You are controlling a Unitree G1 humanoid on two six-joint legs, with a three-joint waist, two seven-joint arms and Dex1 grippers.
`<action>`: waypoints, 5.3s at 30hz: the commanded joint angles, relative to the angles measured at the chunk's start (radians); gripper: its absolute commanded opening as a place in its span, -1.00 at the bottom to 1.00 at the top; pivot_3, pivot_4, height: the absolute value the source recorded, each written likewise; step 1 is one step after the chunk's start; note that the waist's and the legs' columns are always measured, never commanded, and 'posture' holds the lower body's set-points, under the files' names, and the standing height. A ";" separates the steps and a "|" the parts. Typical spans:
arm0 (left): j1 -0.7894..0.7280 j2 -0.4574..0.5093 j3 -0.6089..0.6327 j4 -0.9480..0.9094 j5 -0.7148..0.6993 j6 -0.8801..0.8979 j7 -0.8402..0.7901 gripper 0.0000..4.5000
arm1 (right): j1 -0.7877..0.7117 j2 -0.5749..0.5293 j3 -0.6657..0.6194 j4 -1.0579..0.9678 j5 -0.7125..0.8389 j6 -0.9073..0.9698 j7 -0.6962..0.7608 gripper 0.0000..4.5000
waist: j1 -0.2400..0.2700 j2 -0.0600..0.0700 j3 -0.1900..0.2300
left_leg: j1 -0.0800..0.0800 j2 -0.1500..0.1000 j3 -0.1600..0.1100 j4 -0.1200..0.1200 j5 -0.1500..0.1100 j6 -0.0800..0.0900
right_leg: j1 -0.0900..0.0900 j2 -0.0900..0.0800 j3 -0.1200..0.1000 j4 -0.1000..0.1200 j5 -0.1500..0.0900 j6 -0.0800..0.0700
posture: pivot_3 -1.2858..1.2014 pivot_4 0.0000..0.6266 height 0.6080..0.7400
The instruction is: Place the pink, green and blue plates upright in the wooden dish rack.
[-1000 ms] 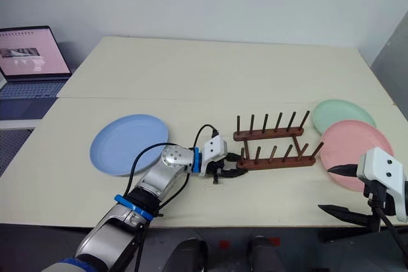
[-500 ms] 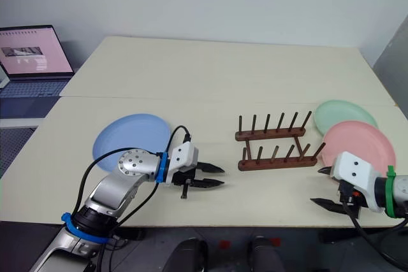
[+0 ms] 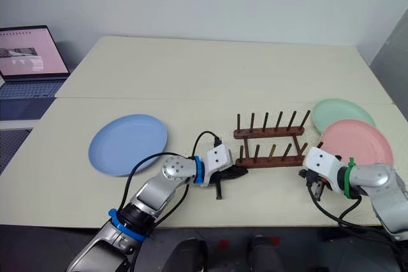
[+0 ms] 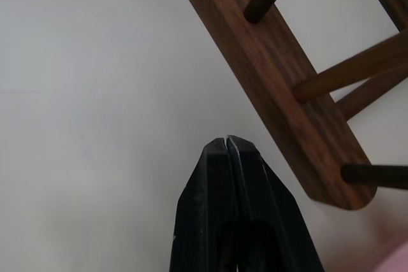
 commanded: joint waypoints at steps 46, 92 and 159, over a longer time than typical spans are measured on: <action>0.017 0.346 0.192 -0.377 -0.383 0.122 -0.434 0.92 | 0.330 0.256 -0.337 -0.476 -0.098 0.246 -0.401 1.00 | -0.002 -0.002 -0.002 | -0.001 0.001 0.001 0.001 0.001 0.002 | -0.004 -0.002 0.005 -0.001 0.003 -0.005 | 0.03 -0.52 1.00; -0.105 0.295 0.302 -0.375 -0.551 0.237 -0.384 0.94 | -0.441 0.214 -0.855 -0.311 0.936 0.779 -0.344 -0.99 | 0.000 -0.003 -0.002 | -0.004 0.002 0.002 -0.001 0.001 0.002 | -0.006 0.001 0.007 -0.002 0.006 -0.009 | 0.03 -0.52 1.00; -0.173 0.218 0.310 -0.404 -0.612 0.303 -0.258 1.00 | -0.111 -0.307 -0.606 0.131 0.821 0.333 -0.218 0.98 | 0.003 -0.002 -0.002 | -0.011 0.002 0.003 -0.001 0.001 0.003 | -0.011 0.005 0.008 -0.004 0.005 -0.001 | 0.03 -0.52 1.00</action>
